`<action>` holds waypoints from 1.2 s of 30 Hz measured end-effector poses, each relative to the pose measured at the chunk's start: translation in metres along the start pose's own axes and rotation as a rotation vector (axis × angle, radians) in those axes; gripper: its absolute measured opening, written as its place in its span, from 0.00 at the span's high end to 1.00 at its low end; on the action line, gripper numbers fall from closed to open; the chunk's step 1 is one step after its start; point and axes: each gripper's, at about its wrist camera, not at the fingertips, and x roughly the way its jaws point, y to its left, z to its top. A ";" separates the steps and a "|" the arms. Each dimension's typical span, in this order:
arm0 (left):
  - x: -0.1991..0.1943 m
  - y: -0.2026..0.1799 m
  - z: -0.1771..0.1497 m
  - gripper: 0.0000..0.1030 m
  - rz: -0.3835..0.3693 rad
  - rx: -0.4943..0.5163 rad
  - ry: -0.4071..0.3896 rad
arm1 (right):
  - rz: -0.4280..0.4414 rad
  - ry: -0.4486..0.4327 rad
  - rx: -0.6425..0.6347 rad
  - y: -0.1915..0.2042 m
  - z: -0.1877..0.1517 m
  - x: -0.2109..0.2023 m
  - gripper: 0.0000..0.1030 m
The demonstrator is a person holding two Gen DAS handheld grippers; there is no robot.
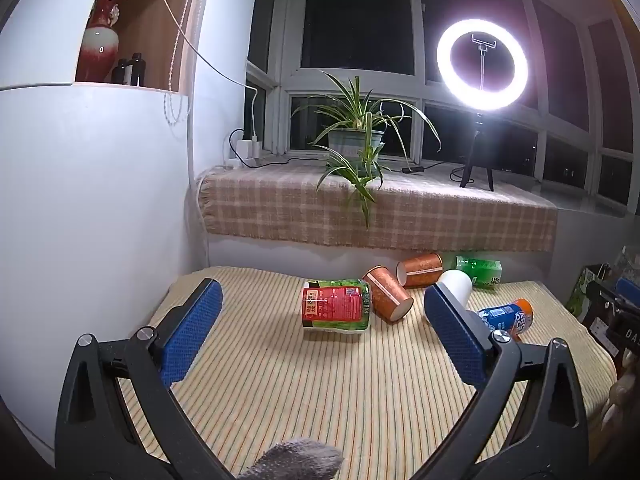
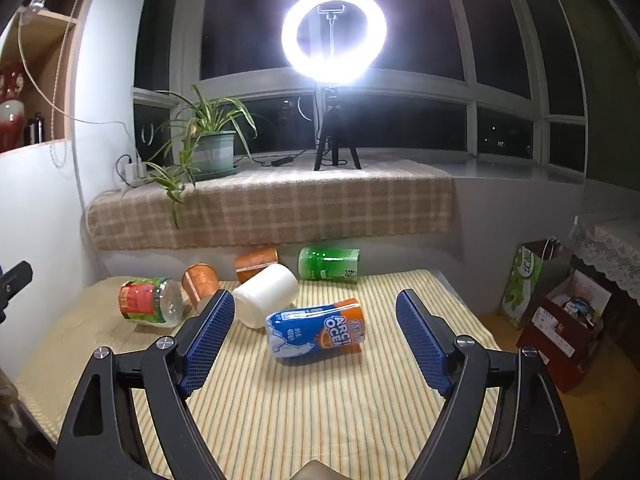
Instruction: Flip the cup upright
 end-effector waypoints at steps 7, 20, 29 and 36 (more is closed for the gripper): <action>-0.003 0.006 0.001 0.01 -0.008 -0.025 0.005 | -0.008 -0.005 -0.001 -0.002 0.003 -0.002 0.19; 0.001 -0.005 -0.001 0.01 -0.002 -0.001 0.013 | -0.039 -0.012 -0.029 0.005 0.009 -0.002 0.19; 0.008 -0.003 -0.007 0.01 -0.008 -0.004 0.023 | -0.036 -0.007 -0.027 0.004 0.008 -0.002 0.19; 0.009 0.001 -0.011 0.01 -0.010 -0.009 0.029 | -0.035 0.000 -0.021 0.003 0.007 -0.003 0.19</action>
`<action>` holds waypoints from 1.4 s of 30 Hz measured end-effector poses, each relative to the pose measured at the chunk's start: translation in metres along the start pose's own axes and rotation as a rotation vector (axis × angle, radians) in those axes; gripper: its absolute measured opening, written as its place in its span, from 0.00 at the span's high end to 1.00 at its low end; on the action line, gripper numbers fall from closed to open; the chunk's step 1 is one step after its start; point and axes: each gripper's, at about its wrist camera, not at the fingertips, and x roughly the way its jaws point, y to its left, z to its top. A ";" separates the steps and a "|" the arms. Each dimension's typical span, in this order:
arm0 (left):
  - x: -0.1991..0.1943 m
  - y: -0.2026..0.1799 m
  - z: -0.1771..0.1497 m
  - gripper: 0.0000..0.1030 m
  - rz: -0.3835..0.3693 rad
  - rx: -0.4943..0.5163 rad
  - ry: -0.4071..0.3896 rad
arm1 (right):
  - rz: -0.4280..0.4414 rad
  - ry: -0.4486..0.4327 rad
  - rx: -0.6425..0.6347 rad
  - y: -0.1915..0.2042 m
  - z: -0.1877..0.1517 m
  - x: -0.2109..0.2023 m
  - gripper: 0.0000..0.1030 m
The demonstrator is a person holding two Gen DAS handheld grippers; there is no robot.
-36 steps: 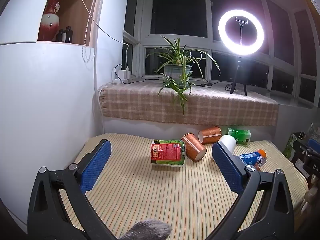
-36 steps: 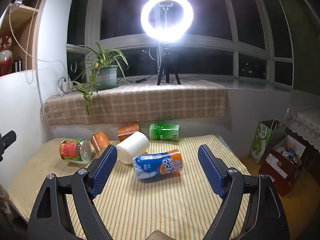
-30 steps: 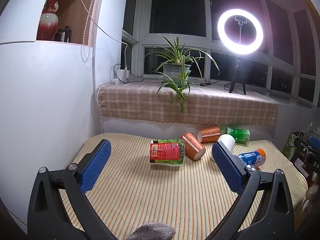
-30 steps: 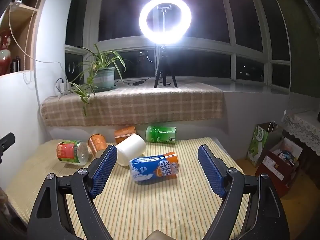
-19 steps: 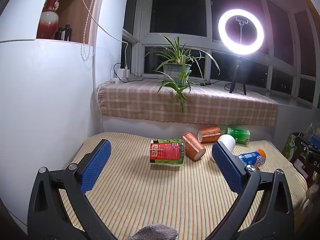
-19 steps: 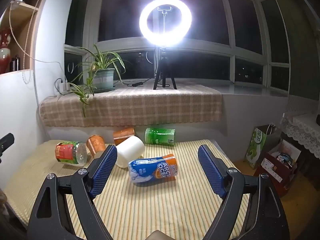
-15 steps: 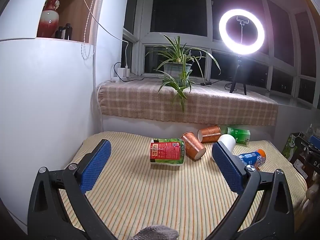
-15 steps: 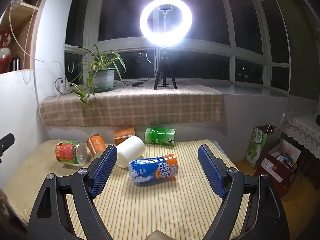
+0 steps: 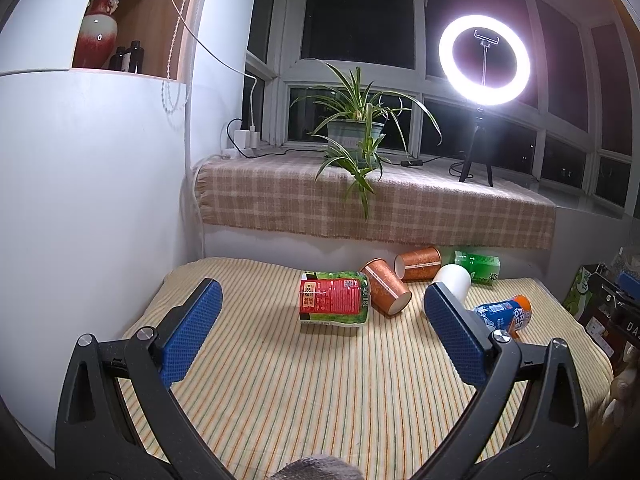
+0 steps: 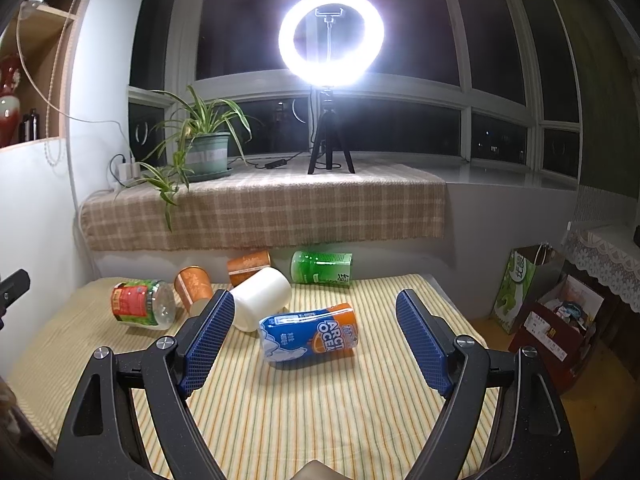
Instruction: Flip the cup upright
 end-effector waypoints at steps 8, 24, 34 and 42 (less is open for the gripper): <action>0.000 -0.001 -0.003 0.01 -0.001 0.000 0.004 | 0.002 0.003 0.000 0.000 -0.002 0.000 0.19; -0.003 -0.006 -0.010 0.01 -0.005 -0.002 0.006 | -0.002 0.000 -0.001 0.002 -0.004 -0.002 0.19; -0.006 -0.013 -0.013 0.01 -0.009 0.001 0.012 | -0.001 0.002 -0.001 0.001 -0.004 -0.002 0.19; -0.006 -0.017 -0.012 0.01 -0.023 -0.002 0.025 | -0.001 0.003 -0.001 0.001 -0.004 -0.002 0.19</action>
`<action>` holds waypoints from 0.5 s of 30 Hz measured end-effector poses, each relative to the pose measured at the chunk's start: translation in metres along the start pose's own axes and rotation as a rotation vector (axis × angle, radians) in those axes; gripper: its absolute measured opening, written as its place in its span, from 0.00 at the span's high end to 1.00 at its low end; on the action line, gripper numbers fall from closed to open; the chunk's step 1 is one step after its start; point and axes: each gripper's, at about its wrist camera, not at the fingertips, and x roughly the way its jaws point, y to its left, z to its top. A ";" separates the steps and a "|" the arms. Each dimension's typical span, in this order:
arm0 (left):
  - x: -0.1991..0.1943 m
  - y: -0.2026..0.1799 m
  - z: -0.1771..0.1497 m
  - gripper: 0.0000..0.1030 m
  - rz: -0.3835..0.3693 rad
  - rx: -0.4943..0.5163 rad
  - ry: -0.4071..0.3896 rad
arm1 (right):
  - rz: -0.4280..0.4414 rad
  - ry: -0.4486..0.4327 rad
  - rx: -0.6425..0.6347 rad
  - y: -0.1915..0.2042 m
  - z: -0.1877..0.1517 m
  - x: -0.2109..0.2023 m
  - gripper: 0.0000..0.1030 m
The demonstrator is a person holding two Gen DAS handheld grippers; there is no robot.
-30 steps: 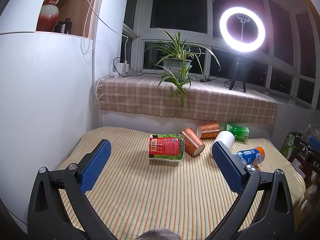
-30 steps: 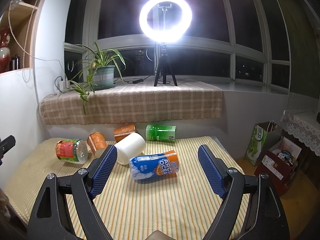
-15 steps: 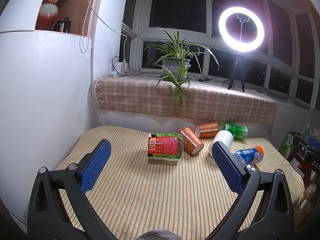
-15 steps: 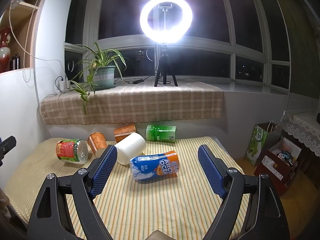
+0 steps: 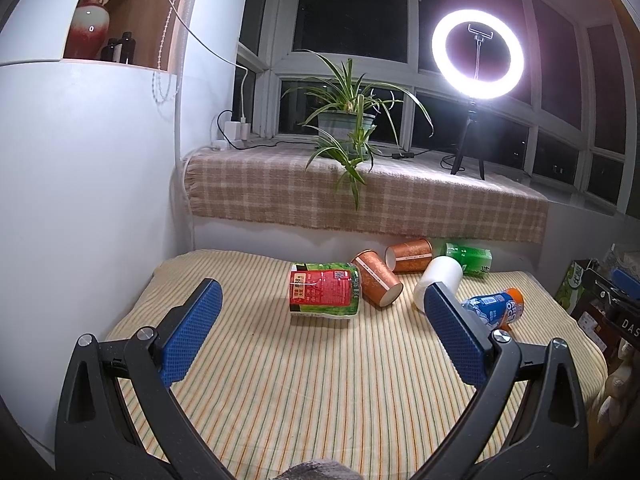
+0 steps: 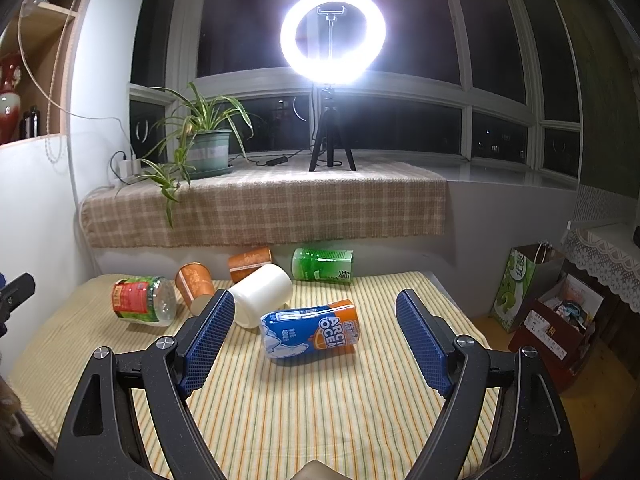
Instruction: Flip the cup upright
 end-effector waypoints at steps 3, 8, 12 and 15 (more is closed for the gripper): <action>0.001 -0.001 0.002 0.01 -0.007 0.005 0.005 | -0.001 0.000 0.001 -0.001 -0.001 0.000 0.19; 0.007 -0.003 0.007 0.01 -0.031 0.024 0.021 | -0.004 0.006 0.000 -0.002 -0.004 0.002 0.19; 0.013 -0.011 0.010 0.01 -0.051 0.059 0.027 | -0.011 0.017 0.011 -0.007 -0.006 0.006 0.19; 0.018 -0.017 0.012 0.01 -0.077 0.075 0.037 | -0.017 0.025 0.010 -0.010 -0.007 0.008 0.19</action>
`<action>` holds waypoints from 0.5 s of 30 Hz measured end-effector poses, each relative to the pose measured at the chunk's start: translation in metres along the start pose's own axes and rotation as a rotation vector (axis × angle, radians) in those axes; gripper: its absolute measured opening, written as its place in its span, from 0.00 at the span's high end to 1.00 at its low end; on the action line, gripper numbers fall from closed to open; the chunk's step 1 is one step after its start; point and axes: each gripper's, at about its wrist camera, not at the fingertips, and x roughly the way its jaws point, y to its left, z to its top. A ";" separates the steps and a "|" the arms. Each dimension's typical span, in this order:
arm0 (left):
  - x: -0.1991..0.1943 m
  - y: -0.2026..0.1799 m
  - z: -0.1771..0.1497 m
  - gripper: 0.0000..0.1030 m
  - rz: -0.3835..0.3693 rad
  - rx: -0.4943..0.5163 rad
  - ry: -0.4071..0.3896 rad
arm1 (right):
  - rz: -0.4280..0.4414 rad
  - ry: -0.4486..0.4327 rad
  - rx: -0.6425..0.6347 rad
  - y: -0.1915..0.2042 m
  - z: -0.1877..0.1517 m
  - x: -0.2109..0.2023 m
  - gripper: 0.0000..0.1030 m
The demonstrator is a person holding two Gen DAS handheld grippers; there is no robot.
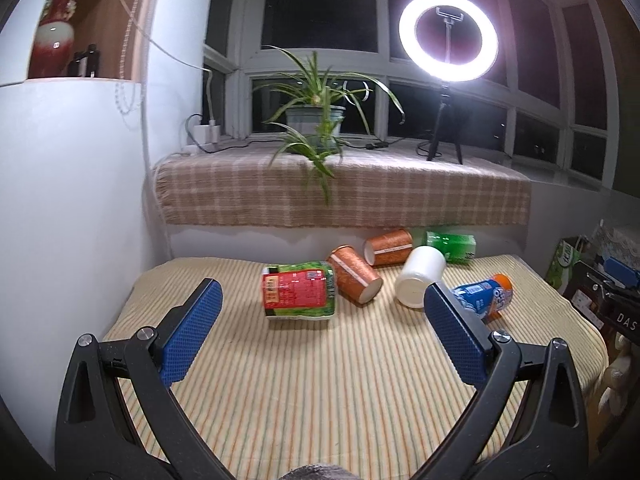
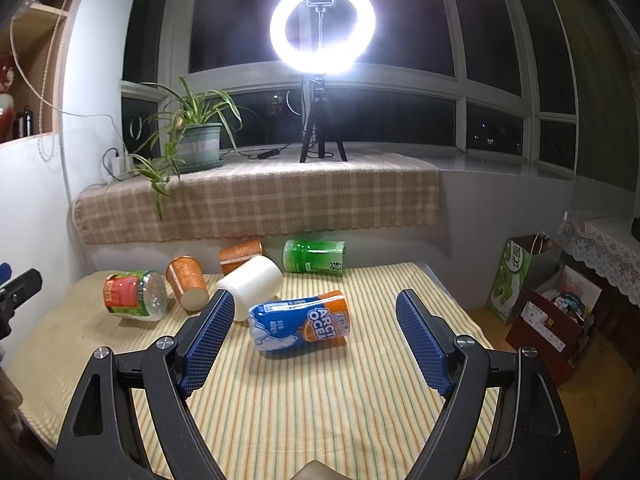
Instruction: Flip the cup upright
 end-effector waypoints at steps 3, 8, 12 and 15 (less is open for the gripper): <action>0.007 -0.006 0.002 0.01 -0.022 0.011 0.010 | -0.008 0.003 0.003 -0.004 -0.001 0.001 0.19; 0.018 -0.020 0.006 0.01 -0.058 0.058 0.022 | -0.025 0.014 0.007 -0.010 -0.003 0.004 0.19; 0.030 -0.034 0.009 0.01 -0.104 0.100 0.045 | -0.036 0.035 0.011 -0.016 -0.008 0.007 0.19; 0.041 -0.047 0.011 0.01 -0.145 0.137 0.069 | -0.043 0.054 0.012 -0.020 -0.013 0.010 0.19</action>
